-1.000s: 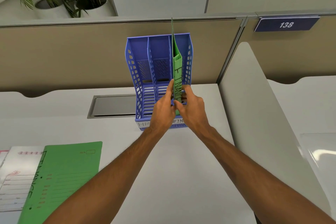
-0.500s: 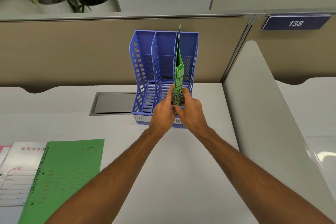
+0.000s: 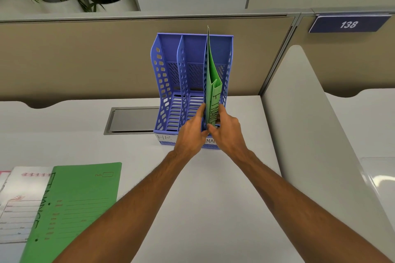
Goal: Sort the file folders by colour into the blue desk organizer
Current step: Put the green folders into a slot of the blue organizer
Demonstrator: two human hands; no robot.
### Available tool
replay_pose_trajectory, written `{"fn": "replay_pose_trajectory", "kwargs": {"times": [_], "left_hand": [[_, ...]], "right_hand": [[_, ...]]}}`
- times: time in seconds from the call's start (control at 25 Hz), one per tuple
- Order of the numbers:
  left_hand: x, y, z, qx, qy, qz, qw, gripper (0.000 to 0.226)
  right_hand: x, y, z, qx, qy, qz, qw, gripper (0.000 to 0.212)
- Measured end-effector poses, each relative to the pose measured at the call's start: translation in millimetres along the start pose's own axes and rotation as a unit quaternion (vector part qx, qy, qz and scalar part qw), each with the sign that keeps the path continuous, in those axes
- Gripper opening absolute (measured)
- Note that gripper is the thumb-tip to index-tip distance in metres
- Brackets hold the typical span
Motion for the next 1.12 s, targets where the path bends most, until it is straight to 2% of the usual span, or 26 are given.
{"fn": "replay_pose_trajectory", "kwargs": {"times": [0.08, 0.16, 0.28, 0.4, 0.72, 0.96, 1.12], "left_hand": [[-14, 3, 3, -0.027, -0.007, -0.148, 0.989, 0.074], [-23, 1, 9, -0.081, -0.041, -0.296, 0.951, 0.054], [-25, -6, 13, -0.121, -0.071, -0.384, 0.913, 0.034], [-16, -8, 10, -0.123, -0.086, -0.395, 0.906, 0.028], [-8, -19, 7, -0.128, -0.100, -0.411, 0.897, 0.035], [-8, -18, 9, -0.128, -0.085, -0.363, 0.919, 0.035], [-2, -2, 18, -0.087, -0.100, -0.307, 0.942, 0.043]], "right_hand": [[1, 0, 0, 0.008, 0.007, 0.009, 1.000, 0.062], [3, -3, 0, 0.016, -0.001, 0.013, 1.000, 0.060], [4, -9, -1, 0.025, -0.006, 0.020, 0.999, 0.060], [2, -13, -3, 0.031, -0.006, 0.033, 0.999, 0.059], [7, -9, -7, 0.024, -0.007, 0.030, 0.999, 0.059], [10, -11, -8, 0.020, -0.011, 0.032, 0.999, 0.059], [10, -6, -4, 0.002, -0.021, 0.031, 0.999, 0.065]]}}
Point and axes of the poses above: each hand's wrist, its own z-axis away from the middle knuckle, its own y-axis out of the back of the hand, x = y × z, the point moved 9 cm from there along -z, towards the middle knuckle, and after that the axes turned 5 degrees about -y, right-handed, at the moved point
